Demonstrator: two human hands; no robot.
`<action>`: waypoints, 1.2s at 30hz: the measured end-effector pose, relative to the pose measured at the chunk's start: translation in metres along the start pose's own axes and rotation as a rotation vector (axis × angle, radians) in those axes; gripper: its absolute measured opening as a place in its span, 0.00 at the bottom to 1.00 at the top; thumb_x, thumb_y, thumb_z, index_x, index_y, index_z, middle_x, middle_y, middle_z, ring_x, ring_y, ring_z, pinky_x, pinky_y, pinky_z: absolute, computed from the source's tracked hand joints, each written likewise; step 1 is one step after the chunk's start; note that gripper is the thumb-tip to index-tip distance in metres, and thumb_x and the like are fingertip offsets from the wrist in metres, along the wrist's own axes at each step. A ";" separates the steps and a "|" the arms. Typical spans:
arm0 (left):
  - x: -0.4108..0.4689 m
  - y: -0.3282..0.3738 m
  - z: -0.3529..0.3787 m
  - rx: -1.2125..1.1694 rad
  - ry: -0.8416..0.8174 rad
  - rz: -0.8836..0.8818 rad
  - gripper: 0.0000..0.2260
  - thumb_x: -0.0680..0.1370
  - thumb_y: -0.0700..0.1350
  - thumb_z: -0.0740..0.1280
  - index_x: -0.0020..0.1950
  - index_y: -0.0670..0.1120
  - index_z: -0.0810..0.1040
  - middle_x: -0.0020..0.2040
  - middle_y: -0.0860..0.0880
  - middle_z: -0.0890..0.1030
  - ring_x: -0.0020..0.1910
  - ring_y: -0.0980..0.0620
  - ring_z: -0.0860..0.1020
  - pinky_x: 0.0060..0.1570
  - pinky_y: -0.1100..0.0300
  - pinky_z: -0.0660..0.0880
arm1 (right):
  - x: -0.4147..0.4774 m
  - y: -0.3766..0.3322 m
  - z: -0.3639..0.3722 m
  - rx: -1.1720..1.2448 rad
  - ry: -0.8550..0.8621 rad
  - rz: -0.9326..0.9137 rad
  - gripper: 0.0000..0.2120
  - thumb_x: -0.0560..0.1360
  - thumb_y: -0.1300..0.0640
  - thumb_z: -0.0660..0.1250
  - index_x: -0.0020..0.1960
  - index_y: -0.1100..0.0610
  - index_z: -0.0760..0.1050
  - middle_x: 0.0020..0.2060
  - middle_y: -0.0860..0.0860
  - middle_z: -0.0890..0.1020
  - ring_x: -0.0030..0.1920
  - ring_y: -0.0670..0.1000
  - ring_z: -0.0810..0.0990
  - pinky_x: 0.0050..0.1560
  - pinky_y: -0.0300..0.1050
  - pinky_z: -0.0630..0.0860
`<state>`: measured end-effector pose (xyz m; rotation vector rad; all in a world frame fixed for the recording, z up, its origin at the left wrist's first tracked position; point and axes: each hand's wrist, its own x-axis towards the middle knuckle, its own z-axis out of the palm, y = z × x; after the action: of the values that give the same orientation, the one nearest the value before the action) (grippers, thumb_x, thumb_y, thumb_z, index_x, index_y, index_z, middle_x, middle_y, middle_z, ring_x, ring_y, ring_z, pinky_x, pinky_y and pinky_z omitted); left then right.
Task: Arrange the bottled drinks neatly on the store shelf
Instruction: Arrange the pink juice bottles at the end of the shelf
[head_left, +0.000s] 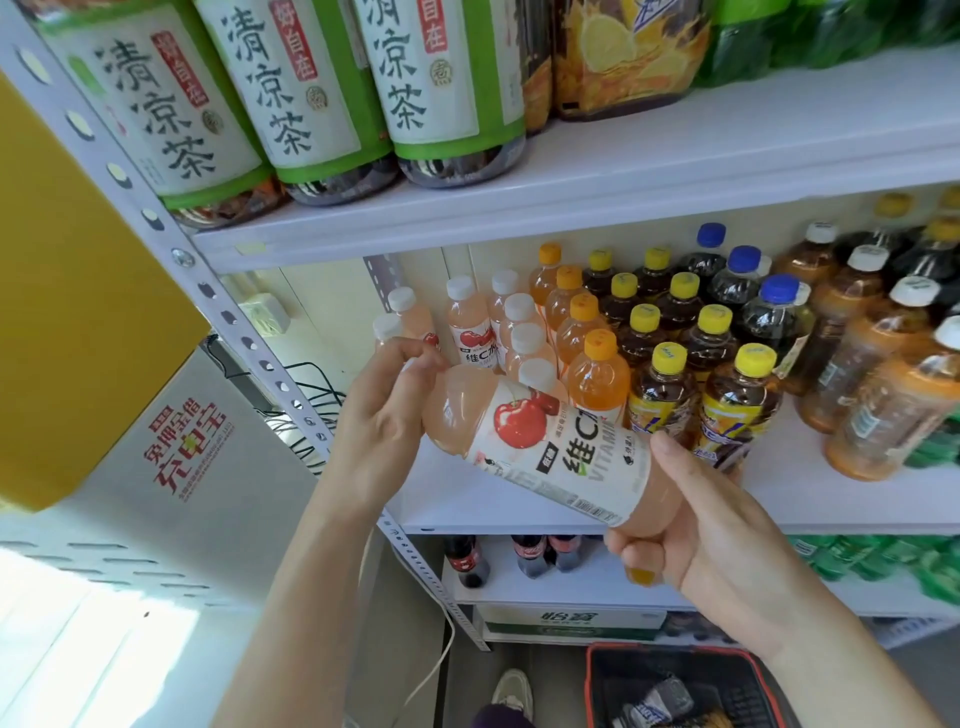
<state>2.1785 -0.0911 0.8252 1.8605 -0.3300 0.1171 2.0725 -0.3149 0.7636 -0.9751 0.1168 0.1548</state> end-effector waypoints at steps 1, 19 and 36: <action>0.001 0.001 0.000 0.013 0.010 -0.044 0.10 0.77 0.53 0.58 0.43 0.50 0.76 0.31 0.56 0.72 0.30 0.56 0.69 0.32 0.62 0.65 | -0.001 0.000 0.001 -0.015 -0.005 -0.042 0.20 0.74 0.45 0.71 0.61 0.55 0.80 0.51 0.62 0.83 0.37 0.56 0.82 0.30 0.42 0.79; -0.007 -0.005 -0.009 -0.134 0.009 -0.024 0.09 0.81 0.48 0.59 0.46 0.47 0.76 0.35 0.50 0.74 0.32 0.53 0.71 0.30 0.61 0.71 | -0.001 -0.009 0.005 -0.058 -0.125 0.016 0.29 0.69 0.40 0.75 0.66 0.50 0.75 0.57 0.63 0.81 0.47 0.64 0.84 0.40 0.48 0.82; -0.004 -0.012 -0.012 -0.130 -0.012 -0.255 0.16 0.82 0.50 0.62 0.36 0.56 0.80 0.27 0.57 0.71 0.23 0.58 0.65 0.22 0.68 0.61 | 0.005 0.006 -0.001 -0.395 -0.025 -0.309 0.27 0.64 0.65 0.76 0.60 0.49 0.74 0.55 0.48 0.81 0.53 0.48 0.81 0.48 0.38 0.77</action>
<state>2.1793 -0.0762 0.8171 1.7591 -0.1037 -0.0886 2.0764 -0.3118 0.7570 -1.3711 -0.0920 -0.0989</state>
